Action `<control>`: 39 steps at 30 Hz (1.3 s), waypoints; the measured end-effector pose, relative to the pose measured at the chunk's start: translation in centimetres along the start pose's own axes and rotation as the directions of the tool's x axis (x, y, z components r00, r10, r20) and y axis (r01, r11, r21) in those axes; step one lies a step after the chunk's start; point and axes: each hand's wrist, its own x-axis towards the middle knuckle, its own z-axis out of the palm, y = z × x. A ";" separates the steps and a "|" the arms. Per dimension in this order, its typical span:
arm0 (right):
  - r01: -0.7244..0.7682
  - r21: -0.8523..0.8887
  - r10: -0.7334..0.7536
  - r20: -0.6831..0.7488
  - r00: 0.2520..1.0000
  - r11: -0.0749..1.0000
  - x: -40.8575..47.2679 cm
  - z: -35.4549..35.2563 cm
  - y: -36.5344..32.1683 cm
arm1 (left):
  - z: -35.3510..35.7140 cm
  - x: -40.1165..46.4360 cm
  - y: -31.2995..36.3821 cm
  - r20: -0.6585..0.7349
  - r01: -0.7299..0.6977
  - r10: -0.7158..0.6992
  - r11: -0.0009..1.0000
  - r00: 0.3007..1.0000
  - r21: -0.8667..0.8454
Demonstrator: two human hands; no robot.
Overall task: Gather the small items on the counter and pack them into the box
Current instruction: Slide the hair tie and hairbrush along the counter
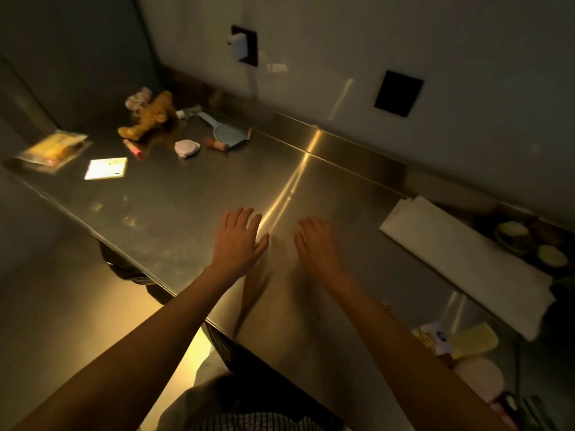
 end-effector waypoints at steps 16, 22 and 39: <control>-0.069 -0.085 0.071 0.022 0.997 0.994 25.4 11.1 -9.4 | 0.4 20.6 -21.9 0.049 -0.093 0.095 0.995 0.994 -0.047; -0.170 -0.171 0.196 0.149 0.969 0.970 29.2 15.4 -9.4 | 3.8 25.3 -26.2 0.112 -0.112 0.131 0.981 0.985 -0.159; -0.089 -0.153 0.095 0.027 0.995 0.984 38.2 24.8 -1.9 | 13.7 36.9 -28.9 0.252 -0.174 0.230 0.959 0.940 -0.225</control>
